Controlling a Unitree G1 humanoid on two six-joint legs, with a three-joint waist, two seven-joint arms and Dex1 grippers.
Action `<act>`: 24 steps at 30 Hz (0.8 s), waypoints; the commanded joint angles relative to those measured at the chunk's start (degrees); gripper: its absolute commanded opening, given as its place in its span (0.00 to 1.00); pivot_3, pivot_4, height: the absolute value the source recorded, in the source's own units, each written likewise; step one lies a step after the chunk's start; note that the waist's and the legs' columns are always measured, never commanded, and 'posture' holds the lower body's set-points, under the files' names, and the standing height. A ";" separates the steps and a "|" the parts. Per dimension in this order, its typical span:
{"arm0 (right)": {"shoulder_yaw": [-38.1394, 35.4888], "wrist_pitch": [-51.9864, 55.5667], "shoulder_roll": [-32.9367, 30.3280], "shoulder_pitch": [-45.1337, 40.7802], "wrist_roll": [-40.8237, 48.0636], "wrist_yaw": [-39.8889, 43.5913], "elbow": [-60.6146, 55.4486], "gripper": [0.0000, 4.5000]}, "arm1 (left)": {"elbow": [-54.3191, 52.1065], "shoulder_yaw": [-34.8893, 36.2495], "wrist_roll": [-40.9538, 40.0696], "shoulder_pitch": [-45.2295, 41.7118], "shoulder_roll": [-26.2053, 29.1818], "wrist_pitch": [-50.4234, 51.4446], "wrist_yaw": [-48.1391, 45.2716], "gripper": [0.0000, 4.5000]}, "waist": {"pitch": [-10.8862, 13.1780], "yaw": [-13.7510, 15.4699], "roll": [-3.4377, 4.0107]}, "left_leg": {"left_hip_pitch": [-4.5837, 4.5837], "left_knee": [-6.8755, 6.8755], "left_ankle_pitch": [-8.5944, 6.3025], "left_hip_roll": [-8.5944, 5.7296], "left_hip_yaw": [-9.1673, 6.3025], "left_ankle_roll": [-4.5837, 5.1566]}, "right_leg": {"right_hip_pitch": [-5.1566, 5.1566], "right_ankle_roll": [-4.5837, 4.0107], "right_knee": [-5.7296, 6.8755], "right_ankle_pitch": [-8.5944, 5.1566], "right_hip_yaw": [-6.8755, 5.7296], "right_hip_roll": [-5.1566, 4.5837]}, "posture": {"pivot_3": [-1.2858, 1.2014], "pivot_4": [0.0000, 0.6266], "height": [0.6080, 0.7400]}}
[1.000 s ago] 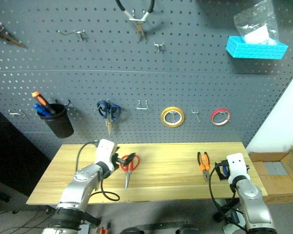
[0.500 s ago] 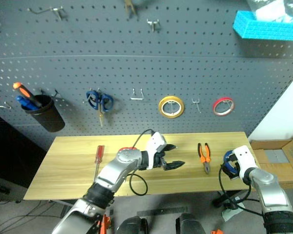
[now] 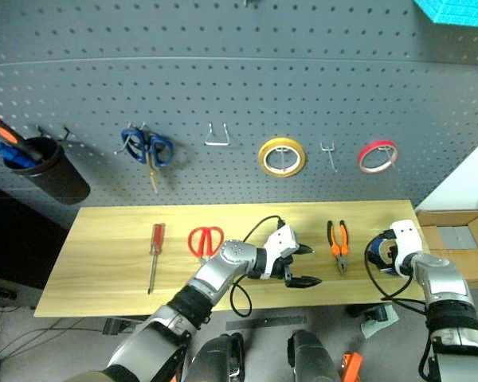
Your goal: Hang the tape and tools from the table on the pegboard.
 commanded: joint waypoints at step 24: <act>1.62 -11.67 0.65 0.61 -2.30 0.17 3.52 0.09 | 2.87 2.73 1.91 -1.99 -4.53 -7.20 2.93 1.00 | 0.04 -0.13 0.15 | 0.00 0.06 -0.08 -0.04 0.07 -0.15 | 0.00 0.37 -0.02 -0.20 0.01 -0.09 | 0.53 0.34 1.00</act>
